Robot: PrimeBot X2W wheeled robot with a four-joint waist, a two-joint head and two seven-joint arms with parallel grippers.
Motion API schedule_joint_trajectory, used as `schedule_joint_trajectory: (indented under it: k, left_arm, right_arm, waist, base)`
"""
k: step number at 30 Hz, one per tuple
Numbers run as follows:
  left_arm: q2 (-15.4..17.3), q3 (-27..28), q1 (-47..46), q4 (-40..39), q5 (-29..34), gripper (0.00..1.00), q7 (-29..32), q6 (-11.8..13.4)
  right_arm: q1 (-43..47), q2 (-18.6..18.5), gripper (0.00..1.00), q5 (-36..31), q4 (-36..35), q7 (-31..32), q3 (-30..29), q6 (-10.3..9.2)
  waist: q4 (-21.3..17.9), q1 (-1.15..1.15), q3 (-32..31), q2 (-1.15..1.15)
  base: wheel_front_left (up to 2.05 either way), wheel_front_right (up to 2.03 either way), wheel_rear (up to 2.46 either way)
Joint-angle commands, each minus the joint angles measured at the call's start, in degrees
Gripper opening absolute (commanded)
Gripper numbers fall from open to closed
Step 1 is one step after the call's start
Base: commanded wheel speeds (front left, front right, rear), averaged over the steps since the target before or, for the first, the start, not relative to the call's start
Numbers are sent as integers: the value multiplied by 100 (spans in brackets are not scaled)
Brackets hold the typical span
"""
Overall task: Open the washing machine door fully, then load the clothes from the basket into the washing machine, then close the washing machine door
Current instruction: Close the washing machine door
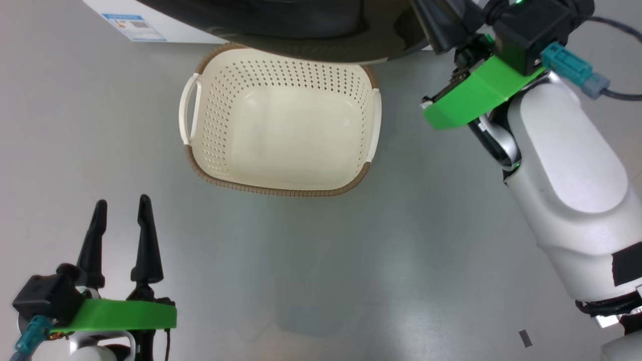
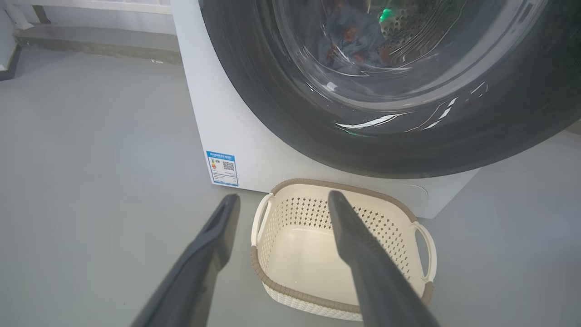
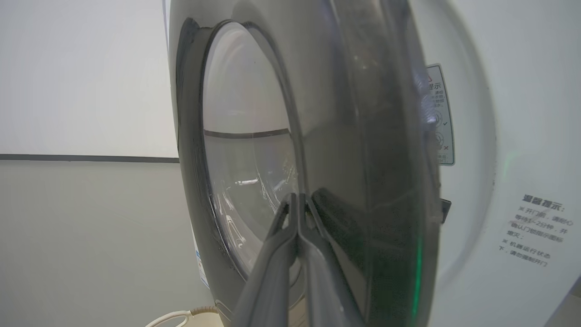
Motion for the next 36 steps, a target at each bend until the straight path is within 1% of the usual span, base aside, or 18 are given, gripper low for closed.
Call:
schedule_joint_trajectory:
  k: [1,9,20,28,36]
  left_arm:
    - [106,181,-26,-156,60,100,-37,-8]
    - [106,156,23,-171,39,100,-37,-8]
    - [106,161,147,-236,-54,100,-37,-8]
    - [106,124,275,-319,-112,100,-37,-9]
    - [106,81,364,-328,-134,100,-37,-9]
  right_arm:
    - [-111,68,0,-82,-87,-26,-29,6]
    - [-436,-52,0,-171,51,-26,-180,6]
    - [-919,-241,0,-278,335,-26,-342,6]
    - [-1310,-417,0,-387,651,-26,-540,6]
    - [-1521,-488,0,-484,938,-26,-710,6]
  waist:
    - [27,0,38,0]
    - [113,0,157,0]
    - [338,0,338,0]
    - [430,0,419,0]
    - [539,0,420,0]
  base:
    - [0,0,0]
    - [0,0,0]
    - [0,0,0]
    - [0,0,0]
    - [0,0,0]
